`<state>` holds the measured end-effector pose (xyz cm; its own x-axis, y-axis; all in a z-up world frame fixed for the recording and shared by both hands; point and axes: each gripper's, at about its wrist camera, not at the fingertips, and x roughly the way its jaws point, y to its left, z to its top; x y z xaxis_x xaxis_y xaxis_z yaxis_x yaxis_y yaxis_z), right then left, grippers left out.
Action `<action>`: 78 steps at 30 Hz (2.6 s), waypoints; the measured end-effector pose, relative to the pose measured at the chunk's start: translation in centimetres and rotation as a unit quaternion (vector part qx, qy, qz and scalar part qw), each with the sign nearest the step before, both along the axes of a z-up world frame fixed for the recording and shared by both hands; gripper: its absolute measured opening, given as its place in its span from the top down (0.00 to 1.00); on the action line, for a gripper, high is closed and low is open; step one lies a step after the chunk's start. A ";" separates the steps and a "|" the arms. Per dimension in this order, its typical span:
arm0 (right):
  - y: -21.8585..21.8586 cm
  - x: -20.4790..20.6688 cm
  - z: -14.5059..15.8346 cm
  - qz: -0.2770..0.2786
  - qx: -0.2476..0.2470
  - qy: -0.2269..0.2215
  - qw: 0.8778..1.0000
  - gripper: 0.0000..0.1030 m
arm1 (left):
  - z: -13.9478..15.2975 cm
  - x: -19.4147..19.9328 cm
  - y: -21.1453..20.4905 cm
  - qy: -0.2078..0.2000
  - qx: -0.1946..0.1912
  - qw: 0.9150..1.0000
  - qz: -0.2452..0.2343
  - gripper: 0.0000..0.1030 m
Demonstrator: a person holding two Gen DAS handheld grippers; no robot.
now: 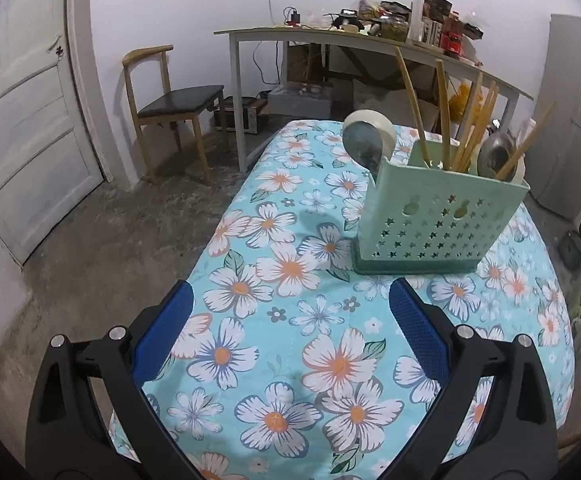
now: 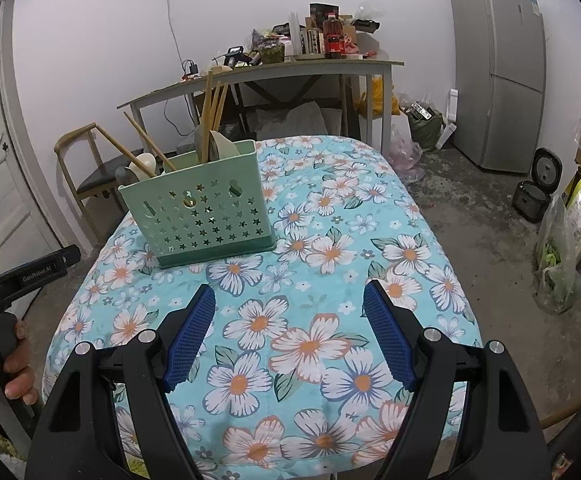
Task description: Organize utensils
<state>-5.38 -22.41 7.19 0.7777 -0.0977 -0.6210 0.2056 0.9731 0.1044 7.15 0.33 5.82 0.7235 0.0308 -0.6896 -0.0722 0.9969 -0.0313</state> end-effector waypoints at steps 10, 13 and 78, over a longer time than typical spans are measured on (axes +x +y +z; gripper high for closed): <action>0.4 -0.5 0.5 -0.005 -0.011 -0.001 1.000 0.27 | 0.1 -0.2 -0.2 0.007 -0.003 1.000 -0.011 0.08; 0.5 -0.6 0.6 -0.006 -0.011 0.001 1.000 0.27 | 0.4 -0.4 -0.1 0.012 0.002 1.000 -0.013 0.08; -1.3 2.4 -0.7 0.030 -0.023 0.068 0.997 0.27 | 0.2 -0.2 -4.6 0.046 0.038 0.998 -0.012 0.08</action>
